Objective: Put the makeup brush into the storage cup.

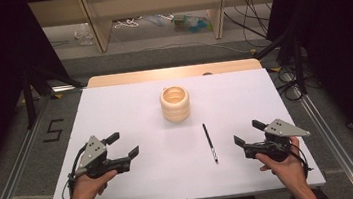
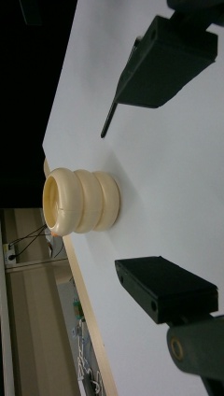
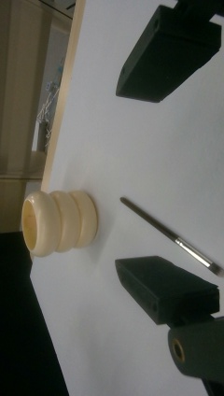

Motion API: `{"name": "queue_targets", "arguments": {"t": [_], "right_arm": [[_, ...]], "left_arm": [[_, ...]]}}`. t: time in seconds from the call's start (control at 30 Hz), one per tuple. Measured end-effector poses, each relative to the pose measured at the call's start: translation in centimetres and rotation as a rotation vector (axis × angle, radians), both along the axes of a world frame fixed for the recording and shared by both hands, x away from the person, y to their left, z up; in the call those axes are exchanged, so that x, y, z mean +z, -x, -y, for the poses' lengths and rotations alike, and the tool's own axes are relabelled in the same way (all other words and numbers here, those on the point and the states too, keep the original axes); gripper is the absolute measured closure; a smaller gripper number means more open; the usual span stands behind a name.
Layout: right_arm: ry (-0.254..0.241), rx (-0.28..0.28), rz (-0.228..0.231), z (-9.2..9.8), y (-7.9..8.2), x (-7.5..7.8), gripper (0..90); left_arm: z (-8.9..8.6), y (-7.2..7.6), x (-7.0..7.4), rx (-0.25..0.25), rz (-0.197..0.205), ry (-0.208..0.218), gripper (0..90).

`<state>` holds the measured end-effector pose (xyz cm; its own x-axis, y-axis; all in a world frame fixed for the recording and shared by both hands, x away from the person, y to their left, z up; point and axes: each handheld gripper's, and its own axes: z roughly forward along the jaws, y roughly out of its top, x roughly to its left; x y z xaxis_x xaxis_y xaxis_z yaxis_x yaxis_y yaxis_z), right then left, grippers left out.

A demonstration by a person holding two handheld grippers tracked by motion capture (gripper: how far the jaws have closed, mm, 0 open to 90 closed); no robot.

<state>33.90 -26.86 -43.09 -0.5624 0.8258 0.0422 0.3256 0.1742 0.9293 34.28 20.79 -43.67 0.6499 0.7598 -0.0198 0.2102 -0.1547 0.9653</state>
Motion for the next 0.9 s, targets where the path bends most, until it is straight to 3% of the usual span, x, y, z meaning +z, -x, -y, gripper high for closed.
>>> {"name": "queue_targets", "arguments": {"t": [0.07, 0.4, 0.43, 0.63, 0.9], "right_arm": [[0.007, 0.009, 0.027, 0.02, -0.19, -0.07, 15.8], [0.036, 0.012, 0.009, -0.20, -0.19, 0.09, 15.9], [0.012, 0.015, 0.033, -0.40, -0.40, -0.12, 15.9], [0.026, 0.010, 0.015, -0.24, -0.30, 0.06, 16.0], [0.021, 0.015, 0.029, -0.39, -0.39, -0.01, 15.9]], "left_arm": [[0.02, 0.01, 0.00, 0.000, -0.001, 0.000, 16.7], [0.11, -0.04, -0.03, -0.007, -0.001, -0.008, 16.6], [0.10, -0.04, -0.04, -0.007, -0.001, -0.009, 16.6], [0.16, -0.03, -0.05, -0.007, -0.003, -0.006, 16.6], [0.19, -0.04, -0.06, -0.007, -0.002, -0.008, 16.6]]}}
